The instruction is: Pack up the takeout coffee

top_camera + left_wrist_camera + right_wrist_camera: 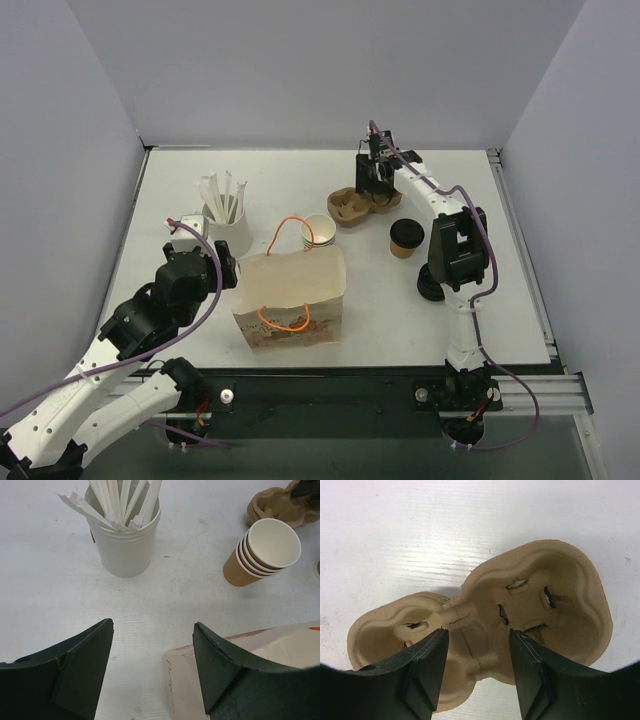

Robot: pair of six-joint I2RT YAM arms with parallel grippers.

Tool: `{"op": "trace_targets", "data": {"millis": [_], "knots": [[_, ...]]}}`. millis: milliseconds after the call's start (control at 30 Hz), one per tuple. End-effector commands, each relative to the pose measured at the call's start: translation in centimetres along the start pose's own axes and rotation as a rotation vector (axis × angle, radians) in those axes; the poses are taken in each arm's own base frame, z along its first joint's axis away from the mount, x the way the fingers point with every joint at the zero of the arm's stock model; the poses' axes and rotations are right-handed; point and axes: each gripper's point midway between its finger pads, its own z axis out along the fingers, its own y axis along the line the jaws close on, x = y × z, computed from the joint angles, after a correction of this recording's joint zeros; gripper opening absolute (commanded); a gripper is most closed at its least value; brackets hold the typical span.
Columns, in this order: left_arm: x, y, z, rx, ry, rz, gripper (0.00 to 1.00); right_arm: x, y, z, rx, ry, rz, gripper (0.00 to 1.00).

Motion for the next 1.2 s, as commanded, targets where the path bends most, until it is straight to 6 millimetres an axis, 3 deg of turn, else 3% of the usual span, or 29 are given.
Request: {"op": "trace_targets", "data": {"millis": [0,233,700,967,1000,1167], "knots": [[-1.2,-0.4,-0.1,0.017,-0.034,-0.034,0.75,-1.9,1.1,-1.8,-0.078,-0.032,-0.023,0.52],[-1.3,-0.6,-0.1,0.020,-0.035,-0.034,0.75,-1.8,2.0,-1.5,-0.132,-0.026,-0.055,0.52],[-1.1,-0.7,0.3,0.016,-0.029,-0.026,0.75,-0.7,1.3,0.3,-0.100,0.005,-0.100,0.55],[-0.9,-0.6,0.4,0.011,-0.029,-0.021,0.75,-0.5,1.2,0.7,-0.096,0.012,-0.105,0.50],[-0.9,-0.6,0.4,0.010,-0.028,-0.020,0.75,-0.5,1.3,0.7,-0.095,0.012,-0.103,0.46],[-0.9,-0.6,0.4,0.010,-0.027,-0.018,0.75,-1.6,1.2,-0.7,-0.070,-0.024,-0.093,0.43]]}}
